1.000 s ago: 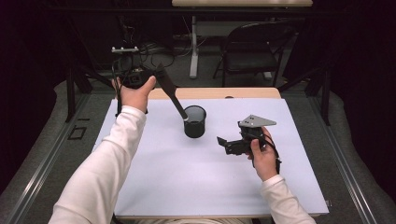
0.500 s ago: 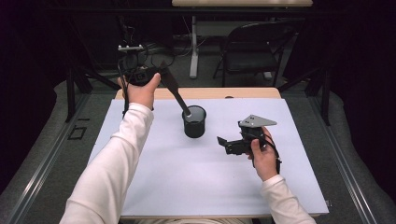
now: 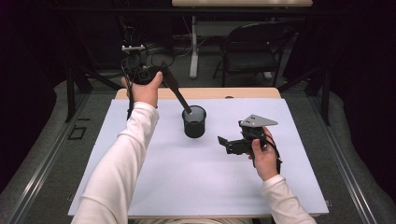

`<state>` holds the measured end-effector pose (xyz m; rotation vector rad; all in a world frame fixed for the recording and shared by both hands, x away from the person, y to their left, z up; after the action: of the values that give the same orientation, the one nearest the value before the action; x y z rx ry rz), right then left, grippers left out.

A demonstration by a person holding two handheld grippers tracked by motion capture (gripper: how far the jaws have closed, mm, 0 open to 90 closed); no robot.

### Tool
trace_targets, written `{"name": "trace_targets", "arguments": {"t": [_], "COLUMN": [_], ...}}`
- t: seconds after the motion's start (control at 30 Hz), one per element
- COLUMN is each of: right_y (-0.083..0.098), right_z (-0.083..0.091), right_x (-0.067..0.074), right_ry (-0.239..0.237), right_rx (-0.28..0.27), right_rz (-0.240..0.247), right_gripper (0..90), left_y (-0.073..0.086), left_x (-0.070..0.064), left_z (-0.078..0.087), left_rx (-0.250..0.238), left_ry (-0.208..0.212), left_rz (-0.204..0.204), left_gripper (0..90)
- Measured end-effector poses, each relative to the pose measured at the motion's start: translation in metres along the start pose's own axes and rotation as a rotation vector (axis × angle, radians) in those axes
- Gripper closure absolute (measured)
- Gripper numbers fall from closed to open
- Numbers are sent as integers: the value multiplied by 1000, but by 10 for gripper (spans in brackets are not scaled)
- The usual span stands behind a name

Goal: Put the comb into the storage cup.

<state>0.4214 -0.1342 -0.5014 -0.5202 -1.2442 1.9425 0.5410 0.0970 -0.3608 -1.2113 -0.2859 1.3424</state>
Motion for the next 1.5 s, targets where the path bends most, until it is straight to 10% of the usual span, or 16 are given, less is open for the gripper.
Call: {"name": "trace_targets", "arguments": {"t": [1.5], "right_y": [-2], "right_z": [3], "right_x": [-3], "right_ry": [5], "right_rx": [-15], "right_rz": [0], "right_gripper": [0], "left_y": [41], "left_x": [0], "left_z": [-45], "left_rx": [39], "left_ry": [-24], "left_rz": [1], "left_gripper": [846]}}
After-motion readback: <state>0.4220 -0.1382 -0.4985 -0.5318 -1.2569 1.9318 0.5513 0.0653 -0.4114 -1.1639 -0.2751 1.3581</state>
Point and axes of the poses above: each handheld gripper's, and its own axes: z roughly backward along the jaws, y roughly out of its underside, x roughly to its left, the point moved 9 cm from there along -z, roughly forward along the jaws, and after that the axes turned 1 degree about x, right-handed, at the moved point
